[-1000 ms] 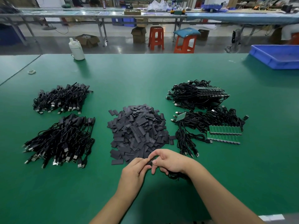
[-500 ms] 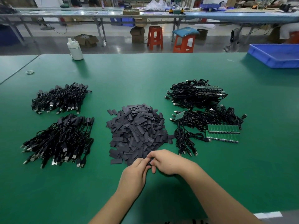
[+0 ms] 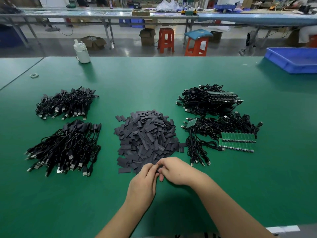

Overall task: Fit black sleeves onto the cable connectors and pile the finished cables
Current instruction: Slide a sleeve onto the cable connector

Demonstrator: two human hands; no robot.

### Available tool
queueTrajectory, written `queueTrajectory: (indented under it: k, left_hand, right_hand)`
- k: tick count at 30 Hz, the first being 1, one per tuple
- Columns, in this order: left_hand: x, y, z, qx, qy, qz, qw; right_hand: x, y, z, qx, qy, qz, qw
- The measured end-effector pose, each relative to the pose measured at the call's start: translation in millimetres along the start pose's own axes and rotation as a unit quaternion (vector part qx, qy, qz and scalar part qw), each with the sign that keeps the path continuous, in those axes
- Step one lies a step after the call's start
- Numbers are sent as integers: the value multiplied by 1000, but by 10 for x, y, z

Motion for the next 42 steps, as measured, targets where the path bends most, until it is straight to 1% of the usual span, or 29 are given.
queueTrajectory:
  k: [1, 4, 5, 9, 14, 20, 30, 32, 34, 36, 37, 39, 40, 41, 42]
  left_hand:
    - [2, -9, -4, -12, -14, -3, 1000]
    - [22, -57, -34, -44, -117, 3, 992]
    - [29, -67, -39, -50, -137, 5, 989]
    - [24, -77, -32, -58, -112, -14, 992]
    - [35, -67, -37, -69, -113, -35, 991]
    - [37, -63, -40, -84, -115, -25, 989]
    - [58, -66, -24, -80, -108, 3, 991]
    - [54, -75, -34, -86, -103, 22, 991]
    - [23, -97, -40, -83, -100, 60, 990]
    - [-24, -145, -53, -75, -129, 112, 982]
    - [-54, -172, -78, -75, -154, 140, 975]
    - [-158, -204, -159, -39, -202, 205, 957]
    - [-218, -208, -209, 0, -225, 252, 941]
    - [-282, -205, -269, 44, -254, 310, 915]
    - [-349, -194, -332, 81, -295, 382, 872]
  right_hand:
    - [-3, -11, -2, -12, 3, -4, 1000]
    - [-10, -64, 8, -47, 16, -30, 998]
    - [-11, -83, 17, -51, 24, -36, 998]
    - [13, -97, 48, -40, 35, -44, 998]
    - [59, -74, 87, -32, 40, -56, 997]
    - [92, -37, 67, -44, 42, -65, 996]
    - [170, 34, 72, -39, 28, -13, 999]
    - [178, 22, 89, -31, 33, -28, 999]
    - [188, -6, 117, -17, 50, -100, 994]
    - [194, -60, 140, 4, 71, -233, 970]
    - [194, -109, 139, 12, 75, -311, 947]
    - [178, -227, 120, 4, 71, -466, 882]
    - [171, -285, 103, -11, 65, -536, 842]
    - [166, -342, 76, -30, 61, -598, 799]
    - [155, -387, 41, -50, 57, -644, 761]
Point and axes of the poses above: each hand's wrist, its own z-axis away from the middle knuckle, its own y-axis out of the palm, x = y × z, the point moved 1 cm from there along -z, towards the middle knuckle, and after that the axes turned 8 degrees about -x, right-handed, at the moved point
